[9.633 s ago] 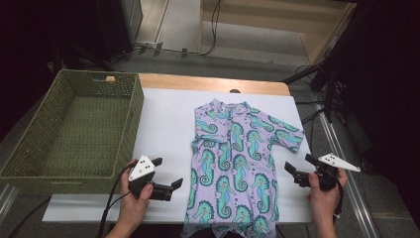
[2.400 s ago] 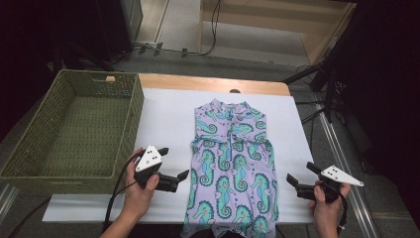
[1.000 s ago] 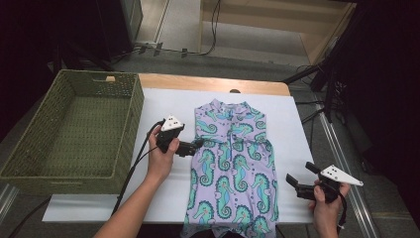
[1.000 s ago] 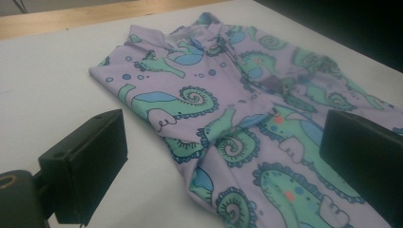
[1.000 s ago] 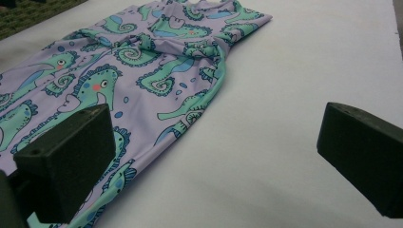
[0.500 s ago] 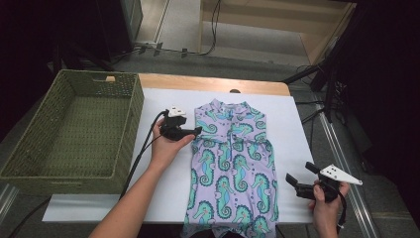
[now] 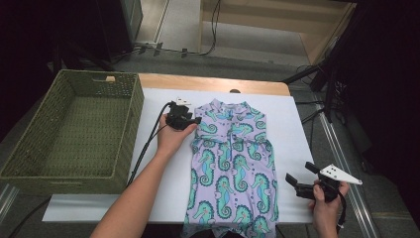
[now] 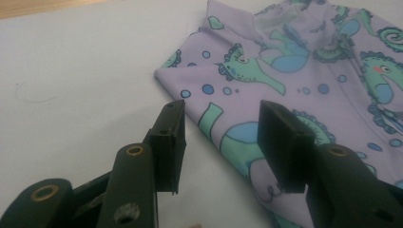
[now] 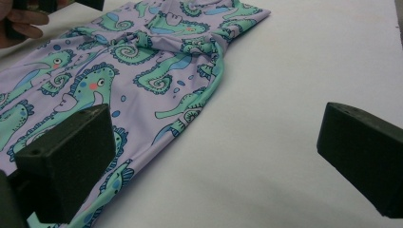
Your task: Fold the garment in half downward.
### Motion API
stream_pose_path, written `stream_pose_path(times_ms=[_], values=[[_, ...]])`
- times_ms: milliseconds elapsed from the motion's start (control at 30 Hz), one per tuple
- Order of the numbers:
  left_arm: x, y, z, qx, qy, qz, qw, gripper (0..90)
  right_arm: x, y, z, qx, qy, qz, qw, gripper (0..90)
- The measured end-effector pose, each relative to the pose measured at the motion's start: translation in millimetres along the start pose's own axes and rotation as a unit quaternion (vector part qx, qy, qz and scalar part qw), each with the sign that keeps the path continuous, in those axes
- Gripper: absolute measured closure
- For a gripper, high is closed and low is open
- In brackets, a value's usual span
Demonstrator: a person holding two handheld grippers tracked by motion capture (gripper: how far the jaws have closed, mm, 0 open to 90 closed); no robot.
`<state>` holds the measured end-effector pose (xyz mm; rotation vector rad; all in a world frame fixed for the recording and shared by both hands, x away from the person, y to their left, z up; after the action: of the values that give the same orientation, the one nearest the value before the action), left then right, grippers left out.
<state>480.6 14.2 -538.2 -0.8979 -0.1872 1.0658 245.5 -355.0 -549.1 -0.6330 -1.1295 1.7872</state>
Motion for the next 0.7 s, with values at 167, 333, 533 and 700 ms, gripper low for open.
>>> stream_pose_path(times_ms=[167, 333, 533, 700], values=[[2.1, -4.8, -13.1, 0.006, -0.012, 0.001, 0.9999, 50.8, 0.1, 0.0, 0.3, -0.001, -0.001, -0.002, 1.0000, 0.0], [5.4, -7.9, -21.5, 0.005, -0.025, 0.004, 0.9997, 49.5, 0.0, -0.2, 0.0, -0.002, -0.003, -0.001, 1.0000, 0.0], [5.4, -10.0, -29.1, 0.008, -0.046, -0.008, 0.9989, 46.2, -0.1, -0.2, 0.1, -0.002, -0.005, -0.005, 1.0000, 0.0], [-0.5, -11.5, -33.1, 0.013, -0.057, -0.020, 0.9981, 58.5, 0.4, -0.2, -1.2, 0.003, -0.004, 0.000, 1.0000, 0.0]])
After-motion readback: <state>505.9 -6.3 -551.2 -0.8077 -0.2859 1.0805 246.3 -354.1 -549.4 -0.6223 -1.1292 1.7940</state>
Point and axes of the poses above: each handheld gripper's, and its own axes: z roughly backward along the jaws, y roughly out of its underside, x roughly to its left, the point moved 6 cm from there along -z, roughly forward along the jaws, and after that the axes turned 10 degrees about z, right-handed, at the moved point
